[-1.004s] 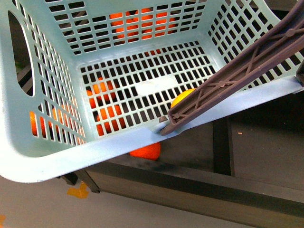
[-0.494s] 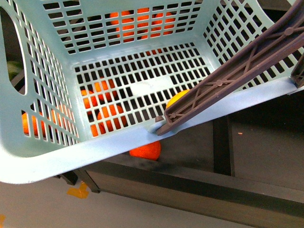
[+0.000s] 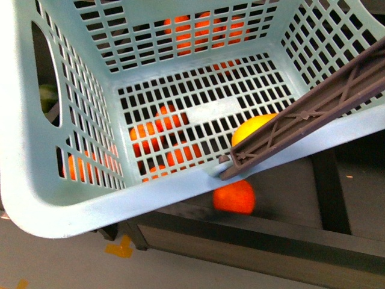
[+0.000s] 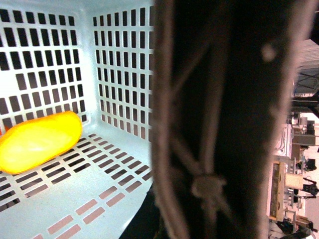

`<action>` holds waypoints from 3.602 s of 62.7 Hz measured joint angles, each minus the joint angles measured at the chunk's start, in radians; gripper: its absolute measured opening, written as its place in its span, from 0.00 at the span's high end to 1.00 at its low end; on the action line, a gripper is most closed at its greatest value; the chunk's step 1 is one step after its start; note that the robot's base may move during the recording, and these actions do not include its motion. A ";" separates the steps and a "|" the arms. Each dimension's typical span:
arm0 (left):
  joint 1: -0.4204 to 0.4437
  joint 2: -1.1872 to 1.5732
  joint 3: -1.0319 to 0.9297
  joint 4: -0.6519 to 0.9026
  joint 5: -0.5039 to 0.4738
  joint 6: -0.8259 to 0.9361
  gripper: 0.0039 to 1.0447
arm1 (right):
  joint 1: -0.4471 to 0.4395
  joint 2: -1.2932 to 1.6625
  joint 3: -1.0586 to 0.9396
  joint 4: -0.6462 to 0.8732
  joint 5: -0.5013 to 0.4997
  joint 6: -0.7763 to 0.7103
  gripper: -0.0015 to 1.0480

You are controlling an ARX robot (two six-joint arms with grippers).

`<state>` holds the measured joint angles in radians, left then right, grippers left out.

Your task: Pick mango and avocado into basket

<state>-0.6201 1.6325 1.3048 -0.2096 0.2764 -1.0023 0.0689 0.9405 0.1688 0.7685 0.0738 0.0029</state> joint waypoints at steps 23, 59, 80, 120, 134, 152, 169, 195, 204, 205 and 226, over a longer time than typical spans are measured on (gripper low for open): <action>0.011 0.000 0.000 0.000 -0.017 0.010 0.96 | 0.000 -0.001 -0.003 -0.002 -0.003 0.000 0.08; 0.012 0.000 0.000 0.000 -0.017 0.010 0.96 | 0.000 0.001 -0.005 -0.003 -0.006 0.000 0.08; 0.011 0.000 0.000 0.000 -0.011 0.010 0.96 | 0.000 0.000 -0.005 -0.003 -0.006 0.000 0.08; 0.012 0.000 0.000 0.000 -0.013 0.010 0.96 | 0.000 0.000 -0.006 -0.003 -0.006 0.000 0.08; 0.012 0.000 0.000 0.000 -0.014 0.010 0.96 | 0.000 -0.002 -0.006 -0.003 -0.006 0.000 0.08; 0.023 -0.002 0.000 0.000 -0.018 0.011 0.96 | 0.002 0.000 -0.005 -0.003 -0.010 0.000 0.08; 0.008 -0.002 0.000 0.000 -0.003 0.004 0.96 | -0.127 0.108 0.311 -0.927 0.368 0.407 0.08; 0.011 -0.002 0.000 0.000 -0.015 0.010 0.96 | -0.531 0.536 0.352 -0.582 -0.076 -0.093 0.08; 0.011 -0.002 0.000 0.000 -0.011 0.010 0.96 | -0.582 0.705 0.397 -0.536 -0.123 -0.261 0.08; 0.011 -0.002 0.000 0.000 -0.011 0.010 0.96 | -0.586 0.730 0.408 -0.531 -0.128 -0.287 0.08; 0.011 -0.002 0.000 0.000 -0.013 0.010 0.96 | -0.600 1.268 0.647 -0.459 -0.162 -0.522 0.08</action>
<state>-0.6086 1.6306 1.3052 -0.2092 0.2638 -0.9924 -0.5308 2.2086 0.8162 0.3096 -0.0879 -0.5190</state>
